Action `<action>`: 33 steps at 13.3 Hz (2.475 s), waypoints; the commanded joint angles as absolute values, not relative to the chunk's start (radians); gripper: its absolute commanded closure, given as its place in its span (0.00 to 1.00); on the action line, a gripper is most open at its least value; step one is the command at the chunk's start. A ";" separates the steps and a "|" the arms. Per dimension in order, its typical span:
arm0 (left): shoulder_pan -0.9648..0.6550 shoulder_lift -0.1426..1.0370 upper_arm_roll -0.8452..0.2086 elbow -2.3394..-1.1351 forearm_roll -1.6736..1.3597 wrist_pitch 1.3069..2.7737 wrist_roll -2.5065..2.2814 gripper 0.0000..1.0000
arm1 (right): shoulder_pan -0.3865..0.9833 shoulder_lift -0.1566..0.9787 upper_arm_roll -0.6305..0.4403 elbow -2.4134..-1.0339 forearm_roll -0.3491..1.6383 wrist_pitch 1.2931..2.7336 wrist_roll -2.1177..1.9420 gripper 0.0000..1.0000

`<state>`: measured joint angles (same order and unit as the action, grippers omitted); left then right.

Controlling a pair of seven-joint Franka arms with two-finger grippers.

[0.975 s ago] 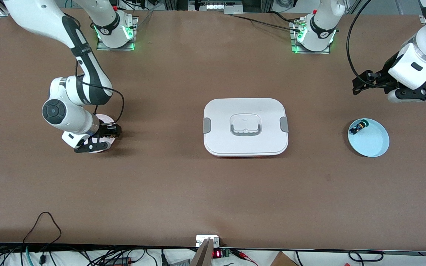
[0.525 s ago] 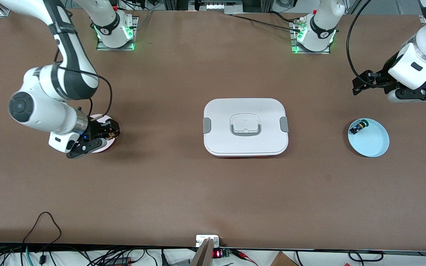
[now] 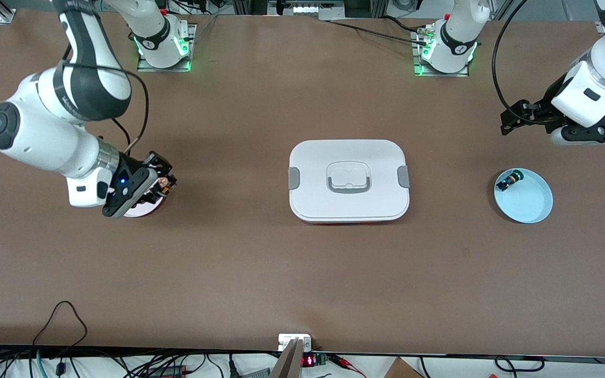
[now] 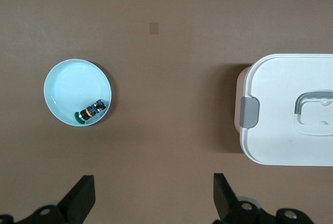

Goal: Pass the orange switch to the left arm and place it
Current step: 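Lift the orange switch with the right gripper above the white box, then hold the switch with the right gripper while the left gripper reaches it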

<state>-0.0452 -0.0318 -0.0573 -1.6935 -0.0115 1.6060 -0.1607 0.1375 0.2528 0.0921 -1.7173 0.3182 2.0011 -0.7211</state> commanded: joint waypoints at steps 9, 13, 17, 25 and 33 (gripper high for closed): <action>-0.048 0.015 -0.054 -1.675 -0.320 1.419 -0.141 0.00 | 0.230 0.175 0.103 -1.698 0.947 1.934 -1.198 0.97; -0.008 0.107 -0.048 -1.681 -0.584 1.324 -0.137 0.00 | 0.319 0.189 0.103 -1.703 1.211 1.954 -1.314 0.97; -0.006 0.118 -0.054 -1.732 -0.955 1.319 -0.121 0.00 | 0.396 0.253 0.103 -1.712 1.538 2.039 -1.699 0.97; -0.020 0.003 -0.178 -1.976 -1.368 1.681 0.083 0.00 | 0.518 0.314 0.103 -1.712 1.845 2.129 -1.884 0.96; -0.051 0.026 -0.307 -1.974 -1.480 1.908 0.083 0.03 | 0.520 0.316 0.103 -1.710 1.838 2.128 -1.885 0.96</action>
<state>-0.0448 0.0322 -0.2809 -1.9574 -1.4414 1.8698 0.0563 0.5141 0.3179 0.1014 -1.7150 1.8190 2.1135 -1.8520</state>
